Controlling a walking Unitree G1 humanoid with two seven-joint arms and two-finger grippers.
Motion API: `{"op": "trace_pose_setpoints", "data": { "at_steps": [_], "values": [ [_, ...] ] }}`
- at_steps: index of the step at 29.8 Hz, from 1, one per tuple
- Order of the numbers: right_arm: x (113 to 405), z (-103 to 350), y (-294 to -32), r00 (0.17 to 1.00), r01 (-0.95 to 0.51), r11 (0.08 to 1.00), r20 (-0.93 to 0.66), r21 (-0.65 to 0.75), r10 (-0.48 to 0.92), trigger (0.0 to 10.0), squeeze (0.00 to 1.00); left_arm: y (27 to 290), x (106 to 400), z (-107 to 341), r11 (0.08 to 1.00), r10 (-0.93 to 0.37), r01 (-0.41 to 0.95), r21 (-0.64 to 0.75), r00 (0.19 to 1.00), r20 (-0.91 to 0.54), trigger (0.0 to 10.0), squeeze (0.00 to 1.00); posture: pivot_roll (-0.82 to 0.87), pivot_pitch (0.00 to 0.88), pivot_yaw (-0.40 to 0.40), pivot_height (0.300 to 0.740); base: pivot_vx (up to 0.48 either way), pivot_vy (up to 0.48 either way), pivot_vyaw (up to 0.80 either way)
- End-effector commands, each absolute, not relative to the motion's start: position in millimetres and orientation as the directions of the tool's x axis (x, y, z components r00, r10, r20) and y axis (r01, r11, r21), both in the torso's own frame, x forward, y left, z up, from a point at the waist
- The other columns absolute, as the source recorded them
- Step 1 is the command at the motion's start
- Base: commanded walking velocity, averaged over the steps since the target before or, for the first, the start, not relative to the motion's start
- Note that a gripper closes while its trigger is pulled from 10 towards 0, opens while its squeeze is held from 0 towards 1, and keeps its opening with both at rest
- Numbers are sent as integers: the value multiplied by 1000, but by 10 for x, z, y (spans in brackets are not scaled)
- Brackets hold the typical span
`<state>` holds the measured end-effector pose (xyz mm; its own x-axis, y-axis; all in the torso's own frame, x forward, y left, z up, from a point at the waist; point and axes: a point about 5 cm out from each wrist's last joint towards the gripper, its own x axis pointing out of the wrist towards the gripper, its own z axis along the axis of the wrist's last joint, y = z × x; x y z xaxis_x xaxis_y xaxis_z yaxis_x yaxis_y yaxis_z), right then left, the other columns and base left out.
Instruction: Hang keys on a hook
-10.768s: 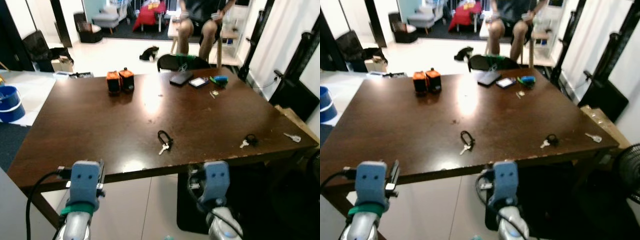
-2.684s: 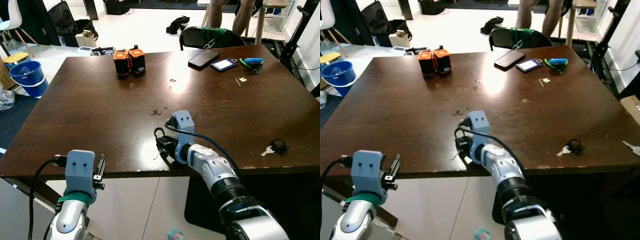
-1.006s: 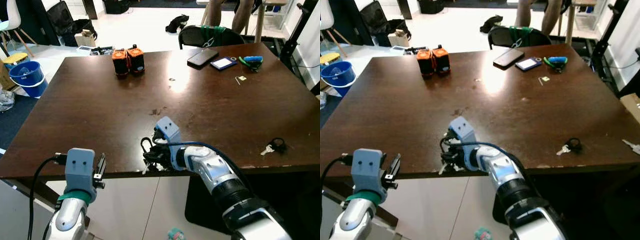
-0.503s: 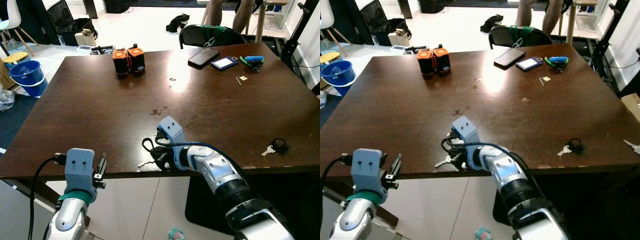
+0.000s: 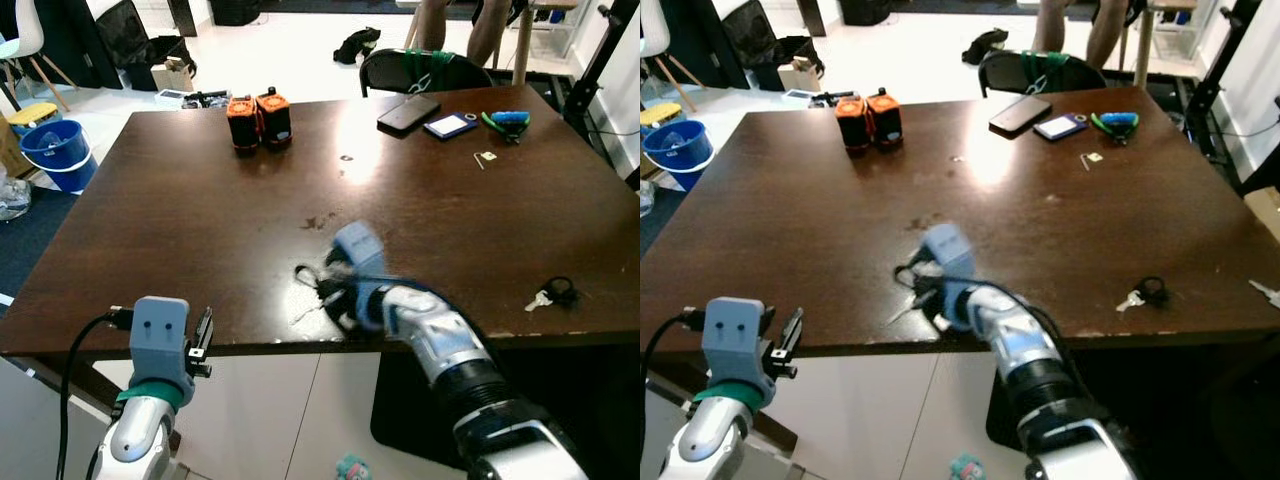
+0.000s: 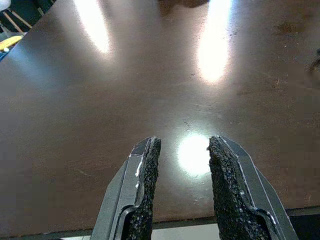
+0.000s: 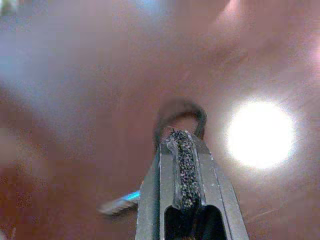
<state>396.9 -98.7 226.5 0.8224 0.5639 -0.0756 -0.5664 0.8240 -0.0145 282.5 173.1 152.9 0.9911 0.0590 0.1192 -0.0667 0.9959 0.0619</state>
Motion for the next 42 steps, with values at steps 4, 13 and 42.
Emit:
{"op": "trace_pose_setpoints", "data": {
  "at_steps": [4,13,42],
  "values": [
    [3981,2459,-965,828,-560,827,55,45,558,0,0,1784,2806,1431,994,77,-83,65,994,77,10000,0,-44,217,182,740,0,0,0],
    [3969,2494,-920,818,-573,818,89,51,568,0,0,1788,2830,1432,994,81,-86,61,994,77,10000,0,-44,215,180,740,0,0,0],
    [3610,2345,-801,841,-492,870,232,-46,488,10000,0,1832,2624,1436,983,169,-168,73,986,-5,10000,0,-142,47,97,740,0,0,0]
  ]
}}
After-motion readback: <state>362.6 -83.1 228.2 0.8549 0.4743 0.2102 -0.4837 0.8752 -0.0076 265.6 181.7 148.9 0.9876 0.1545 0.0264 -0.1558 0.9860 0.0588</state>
